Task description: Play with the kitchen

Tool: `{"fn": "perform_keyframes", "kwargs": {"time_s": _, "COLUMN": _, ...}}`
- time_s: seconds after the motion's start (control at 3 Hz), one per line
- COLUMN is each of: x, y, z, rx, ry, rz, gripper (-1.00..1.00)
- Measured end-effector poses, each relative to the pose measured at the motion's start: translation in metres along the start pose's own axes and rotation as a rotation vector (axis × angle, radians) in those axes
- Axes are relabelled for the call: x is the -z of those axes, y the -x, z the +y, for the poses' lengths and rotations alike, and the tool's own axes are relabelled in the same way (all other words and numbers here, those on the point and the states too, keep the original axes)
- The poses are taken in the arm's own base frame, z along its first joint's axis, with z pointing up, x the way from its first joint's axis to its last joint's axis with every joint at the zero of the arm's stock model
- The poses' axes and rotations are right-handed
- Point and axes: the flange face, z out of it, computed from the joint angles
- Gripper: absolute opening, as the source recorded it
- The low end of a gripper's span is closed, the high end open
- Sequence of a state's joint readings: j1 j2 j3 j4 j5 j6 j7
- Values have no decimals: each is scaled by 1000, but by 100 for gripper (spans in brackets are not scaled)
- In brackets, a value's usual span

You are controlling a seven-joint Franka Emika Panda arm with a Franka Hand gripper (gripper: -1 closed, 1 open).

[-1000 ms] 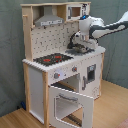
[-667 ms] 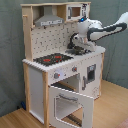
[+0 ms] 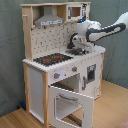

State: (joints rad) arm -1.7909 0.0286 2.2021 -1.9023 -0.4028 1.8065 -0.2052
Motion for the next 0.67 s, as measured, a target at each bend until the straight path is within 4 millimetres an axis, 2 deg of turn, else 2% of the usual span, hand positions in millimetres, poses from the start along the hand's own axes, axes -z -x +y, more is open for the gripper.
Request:
{"fn": "perform_keyframes", "kwargs": {"time_s": 0.33, "x": 1, "y": -4, "z": 7, "rx": -13, "ry": 16, "rz": 33, "gripper": 100}}
{"fn": "perform_keyframes", "kwargs": {"time_s": 0.67, "x": 40, "y": -17, "z": -22, "rx": -32, "ry": -5, "rz": 111, "gripper": 100}}
